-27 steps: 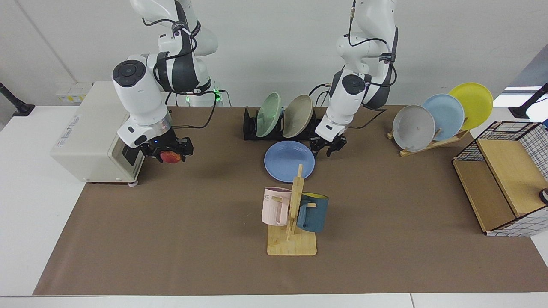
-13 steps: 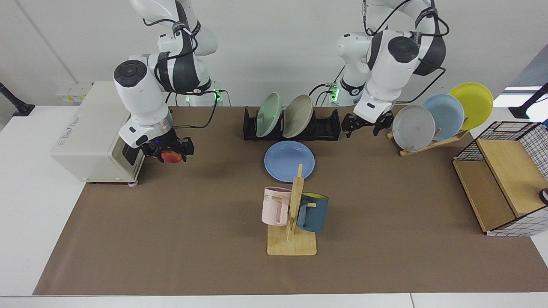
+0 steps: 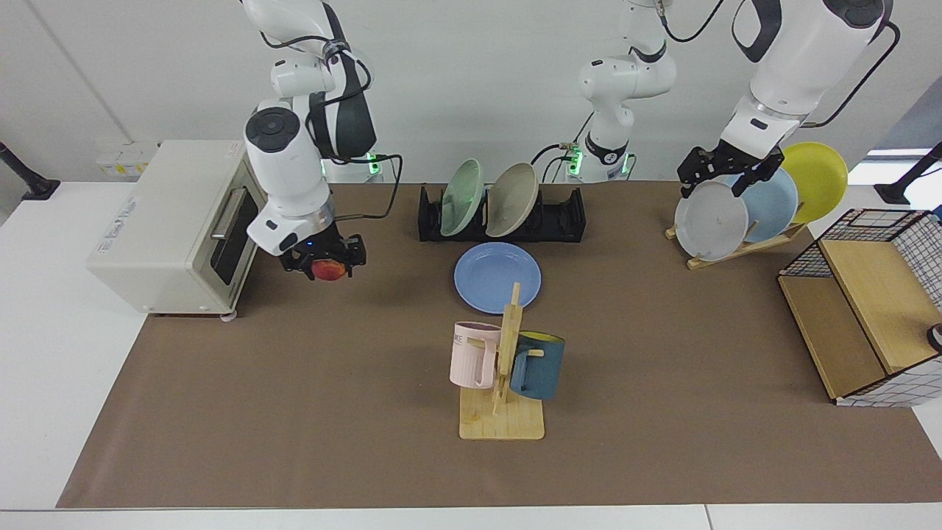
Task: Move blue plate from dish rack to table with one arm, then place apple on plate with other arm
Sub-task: 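Release the plate and retract the left gripper while the right gripper carries the apple, then lower the red apple onto the blue plate with the right gripper, then open the right gripper and withdraw it away from the plate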
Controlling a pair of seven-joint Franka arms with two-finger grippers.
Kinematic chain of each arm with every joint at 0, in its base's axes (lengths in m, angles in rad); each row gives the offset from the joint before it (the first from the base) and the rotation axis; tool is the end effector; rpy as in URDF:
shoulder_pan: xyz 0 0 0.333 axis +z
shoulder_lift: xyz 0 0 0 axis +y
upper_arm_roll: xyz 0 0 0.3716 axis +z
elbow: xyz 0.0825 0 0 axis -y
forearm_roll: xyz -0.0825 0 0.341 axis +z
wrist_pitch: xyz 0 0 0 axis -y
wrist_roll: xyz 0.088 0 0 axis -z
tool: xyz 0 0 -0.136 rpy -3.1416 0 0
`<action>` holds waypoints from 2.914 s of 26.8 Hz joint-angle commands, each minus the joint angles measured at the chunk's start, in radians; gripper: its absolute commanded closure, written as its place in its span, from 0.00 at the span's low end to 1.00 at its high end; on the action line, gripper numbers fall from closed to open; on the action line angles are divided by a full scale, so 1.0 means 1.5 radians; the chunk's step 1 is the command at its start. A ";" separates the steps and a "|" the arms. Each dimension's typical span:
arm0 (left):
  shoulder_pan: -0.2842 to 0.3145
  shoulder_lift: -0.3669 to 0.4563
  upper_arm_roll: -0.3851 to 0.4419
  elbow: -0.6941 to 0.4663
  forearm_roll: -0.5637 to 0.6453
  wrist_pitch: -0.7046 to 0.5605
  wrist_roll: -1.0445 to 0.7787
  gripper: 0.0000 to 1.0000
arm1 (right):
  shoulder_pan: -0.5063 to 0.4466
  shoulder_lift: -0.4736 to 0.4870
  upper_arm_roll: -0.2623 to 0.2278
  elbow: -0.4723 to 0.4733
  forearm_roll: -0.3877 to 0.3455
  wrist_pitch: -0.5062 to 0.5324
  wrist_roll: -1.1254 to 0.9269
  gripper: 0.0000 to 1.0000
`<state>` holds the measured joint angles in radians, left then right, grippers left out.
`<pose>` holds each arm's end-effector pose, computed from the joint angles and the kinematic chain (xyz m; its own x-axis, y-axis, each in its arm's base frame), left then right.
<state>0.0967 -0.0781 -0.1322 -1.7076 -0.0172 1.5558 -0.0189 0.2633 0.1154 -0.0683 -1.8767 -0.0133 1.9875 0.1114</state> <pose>0.4760 -0.0221 0.6298 0.9971 -0.0156 -0.0744 -0.0152 -0.9999 0.0055 0.5464 0.1082 0.4922 0.9960 0.0893 -0.0022 0.0893 -0.9958 0.0204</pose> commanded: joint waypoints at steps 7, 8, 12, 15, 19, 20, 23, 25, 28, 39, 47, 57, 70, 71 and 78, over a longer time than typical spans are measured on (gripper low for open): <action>-0.011 -0.001 -0.012 0.004 0.001 0.009 0.000 0.00 | 0.144 0.008 0.001 -0.007 0.007 0.049 0.228 1.00; -0.012 -0.001 -0.013 0.003 0.001 0.009 0.000 0.00 | 0.155 0.013 0.001 -0.005 0.009 0.051 0.246 1.00; -0.012 -0.001 -0.019 0.001 0.006 0.015 -0.001 0.00 | 0.189 0.024 0.002 -0.001 0.010 0.069 0.299 1.00; -0.011 0.001 -0.023 0.002 0.007 0.026 -0.019 0.00 | 0.214 0.040 0.002 -0.001 0.019 0.086 0.332 1.00; -0.002 0.012 -0.019 0.007 0.000 0.044 -0.044 0.00 | 0.255 0.079 0.002 0.007 0.059 0.127 0.360 1.00; -0.002 0.016 -0.016 0.009 -0.001 0.044 -0.045 0.00 | 0.272 0.099 0.002 0.017 0.062 0.137 0.376 1.00; -0.004 0.030 -0.013 0.027 0.000 0.040 -0.044 0.00 | 0.310 0.135 0.001 0.045 0.061 0.147 0.435 1.00; -0.007 0.030 -0.011 0.028 0.002 0.041 -0.044 0.00 | 0.320 0.146 0.001 0.051 0.062 0.150 0.446 1.00; -0.011 0.028 0.000 0.025 0.005 0.045 -0.043 0.00 | 0.326 0.157 0.001 0.039 0.059 0.165 0.444 1.00; -0.017 0.021 0.007 0.021 0.006 0.045 -0.044 0.00 | 0.327 0.188 0.002 0.012 0.062 0.206 0.451 0.76; -0.017 0.019 0.002 0.019 0.006 0.033 -0.044 0.00 | 0.327 0.186 0.002 0.022 0.057 0.196 0.444 0.00; -0.013 0.020 0.000 0.019 0.000 0.053 -0.033 0.00 | 0.318 0.125 -0.009 0.037 0.045 0.160 0.442 0.00; -0.017 0.020 -0.002 0.019 -0.001 0.053 -0.034 0.00 | 0.139 -0.003 -0.019 0.055 -0.001 0.068 0.144 0.00; -0.018 0.020 -0.002 0.019 -0.001 0.053 -0.035 0.00 | 0.106 -0.014 -0.017 0.056 -0.003 0.064 0.124 0.00; -0.018 0.020 -0.002 0.019 -0.001 0.053 -0.038 0.00 | -0.038 -0.050 -0.015 0.051 0.002 0.023 -0.118 0.00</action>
<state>0.0823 -0.0505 -0.1424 -1.6936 -0.0187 1.6317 -0.0715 0.3104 0.0786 -0.1146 -1.7807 -0.0139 2.0606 0.0864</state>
